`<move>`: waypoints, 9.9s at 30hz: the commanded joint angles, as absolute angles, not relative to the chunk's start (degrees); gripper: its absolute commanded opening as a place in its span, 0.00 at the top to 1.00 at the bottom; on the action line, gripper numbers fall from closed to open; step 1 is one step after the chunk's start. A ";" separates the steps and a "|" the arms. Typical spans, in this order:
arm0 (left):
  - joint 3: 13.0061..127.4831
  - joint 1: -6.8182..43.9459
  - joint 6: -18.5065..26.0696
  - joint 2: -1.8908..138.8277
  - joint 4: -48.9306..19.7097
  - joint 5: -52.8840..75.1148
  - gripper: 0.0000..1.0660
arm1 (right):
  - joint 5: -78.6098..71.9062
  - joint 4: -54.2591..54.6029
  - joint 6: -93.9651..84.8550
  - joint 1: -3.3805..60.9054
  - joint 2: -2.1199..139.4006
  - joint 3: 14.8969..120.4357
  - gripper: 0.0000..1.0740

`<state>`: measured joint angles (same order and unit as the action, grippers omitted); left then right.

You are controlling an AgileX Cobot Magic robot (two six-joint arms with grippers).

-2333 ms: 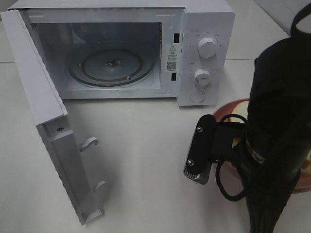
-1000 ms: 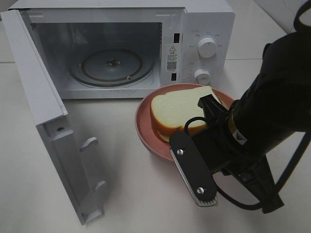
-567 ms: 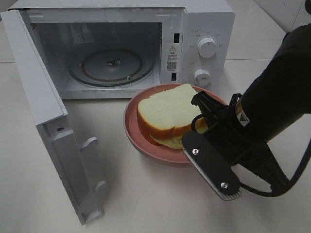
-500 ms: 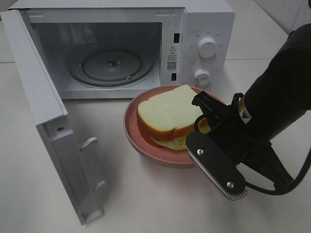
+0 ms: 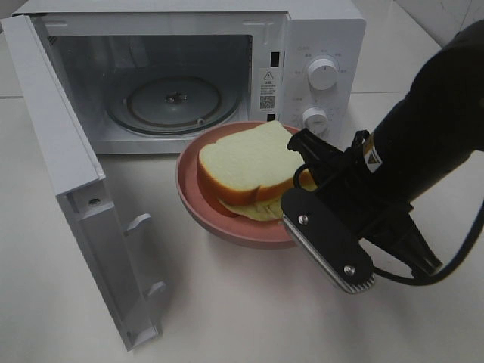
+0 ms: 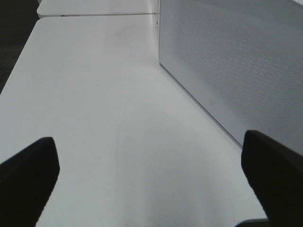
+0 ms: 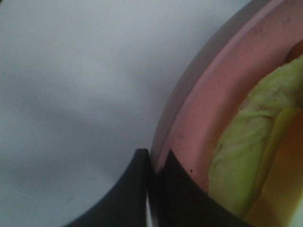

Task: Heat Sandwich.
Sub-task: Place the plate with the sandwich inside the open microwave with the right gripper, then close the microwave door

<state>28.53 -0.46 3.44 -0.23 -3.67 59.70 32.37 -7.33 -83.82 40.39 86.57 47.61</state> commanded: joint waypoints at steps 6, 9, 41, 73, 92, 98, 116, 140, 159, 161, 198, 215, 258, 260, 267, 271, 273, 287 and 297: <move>28.36 -0.34 3.50 -1.72 -3.90 58.90 0.05 | 30.83 -7.05 -84.22 40.16 90.30 52.65 1.00; 28.36 -0.34 3.50 -1.72 -3.90 58.90 0.05 | 30.88 -7.05 -84.22 40.16 91.39 54.09 1.00; 28.36 -0.34 3.50 -1.72 -3.90 58.90 0.05 | 40.74 -7.33 -81.02 41.48 108.35 77.01 0.98; 28.36 -0.34 3.50 -1.72 -3.90 58.90 0.05 | 48.19 -7.96 -70.13 41.31 126.97 106.51 0.98; 28.36 -0.34 3.50 -1.72 -3.90 58.90 0.05 | 46.58 -10.26 -66.06 39.94 134.36 116.25 0.99; 28.36 -0.34 3.50 -1.72 -3.90 58.90 0.05 | 44.06 -10.49 -66.18 39.94 135.05 116.25 0.99; 28.36 -0.34 3.50 -1.72 -3.90 58.90 0.05 | 42.91 -10.31 -62.57 39.30 135.39 116.25 0.68; 28.36 -0.34 3.50 -1.72 -3.90 58.90 0.05 | 42.63 -10.31 -56.38 39.30 135.39 116.25 0.24; 28.36 -0.34 3.50 -1.72 -3.90 58.90 0.05 | 29.56 -10.43 -56.32 39.30 125.94 99.47 0.29; 28.36 -0.34 3.50 -1.72 -3.90 58.90 0.05 | 27.67 -10.43 -56.32 39.30 124.50 96.94 0.29; 28.36 -0.34 3.50 -1.72 -3.90 58.90 0.05 | 22.92 -9.85 -50.59 39.42 96.37 61.76 0.29; 28.36 -0.34 3.50 -1.72 -3.90 58.90 0.05 | 23.49 -9.85 -35.92 39.42 81.93 50.48 0.29; 28.36 -0.34 3.50 -1.72 -3.90 58.90 0.05 | 68.07 -9.85 5.44 39.42 43.09 43.32 0.29; 28.36 -0.34 3.50 -1.72 -3.90 58.90 0.05 | 68.87 -9.91 5.39 39.42 42.74 43.32 0.29; 28.36 -0.34 3.50 -1.72 -3.90 58.90 0.05 | 70.87 -10.03 5.39 39.30 35.35 43.32 0.29; 28.36 -0.34 3.50 -1.72 -3.90 58.90 0.05 | 70.76 -10.03 5.39 39.30 32.31 43.32 0.29; 28.36 -0.34 3.50 -1.72 -3.90 58.90 0.05 | 70.76 -10.03 5.39 38.96 30.54 43.32 0.29; 28.36 -0.34 3.50 -1.72 -3.90 58.90 0.05 | 65.66 -10.08 5.39 22.29 19.88 41.77 0.29; 28.36 -0.34 3.50 -1.72 -3.90 58.90 0.05 | 60.05 -8.02 5.33 9.22 12.15 33.52 0.29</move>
<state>28.53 -0.46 3.44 -0.23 -3.67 59.70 60.96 -8.42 5.04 9.80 12.55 33.69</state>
